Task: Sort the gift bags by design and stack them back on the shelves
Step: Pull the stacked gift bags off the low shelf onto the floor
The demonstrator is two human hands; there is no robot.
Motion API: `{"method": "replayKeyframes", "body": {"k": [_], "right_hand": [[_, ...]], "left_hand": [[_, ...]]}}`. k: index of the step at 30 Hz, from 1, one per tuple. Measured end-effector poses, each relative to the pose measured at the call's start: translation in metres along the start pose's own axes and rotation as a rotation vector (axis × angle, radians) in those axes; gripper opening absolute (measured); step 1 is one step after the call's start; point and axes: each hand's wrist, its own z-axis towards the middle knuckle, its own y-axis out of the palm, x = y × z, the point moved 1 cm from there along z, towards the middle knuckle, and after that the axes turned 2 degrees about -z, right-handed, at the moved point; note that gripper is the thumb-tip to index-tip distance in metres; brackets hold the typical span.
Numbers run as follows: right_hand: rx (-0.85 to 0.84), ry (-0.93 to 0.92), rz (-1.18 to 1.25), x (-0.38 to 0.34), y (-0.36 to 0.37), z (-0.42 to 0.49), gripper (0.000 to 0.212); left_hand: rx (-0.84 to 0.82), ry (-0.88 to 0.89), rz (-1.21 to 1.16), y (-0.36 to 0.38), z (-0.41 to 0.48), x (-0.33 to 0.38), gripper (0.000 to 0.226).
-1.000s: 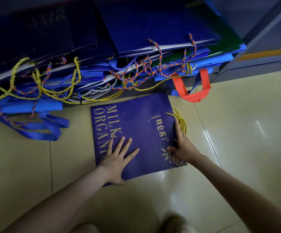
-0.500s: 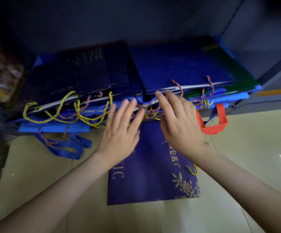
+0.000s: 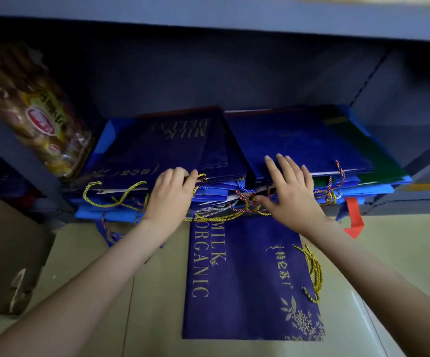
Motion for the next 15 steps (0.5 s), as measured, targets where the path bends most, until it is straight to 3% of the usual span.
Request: {"method": "replayKeyframes", "body": {"k": [3, 5, 7, 9, 11, 15], "right_hand": [[0.063, 0.108, 0.488, -0.034, -0.034, -0.003, 0.054], [-0.108, 0.312, 0.921, -0.055, -0.041, -0.006, 0.037], [-0.320, 0.512, 1.300, -0.069, -0.033, -0.013, 0.036], [-0.366, 0.616, 1.537, -0.070, -0.021, -0.022, 0.038], [-0.342, 0.602, 1.599, -0.057, -0.018, -0.031, 0.046], [-0.400, 0.431, 1.435, -0.024, -0.032, -0.047, 0.054]], "left_hand": [[0.148, 0.029, -0.133, -0.024, -0.008, 0.019, 0.042], [0.139, 0.089, -0.212, -0.034, -0.024, 0.050, 0.035], [0.077, 0.197, -0.358, -0.050, -0.041, 0.083, 0.036], [-0.160, 0.226, -0.589, -0.064, -0.056, 0.101, 0.047], [-0.299, 0.306, -0.637, -0.068, -0.067, 0.098, 0.058], [-0.091, 0.253, -0.627, -0.062, -0.069, 0.073, 0.042]]}}
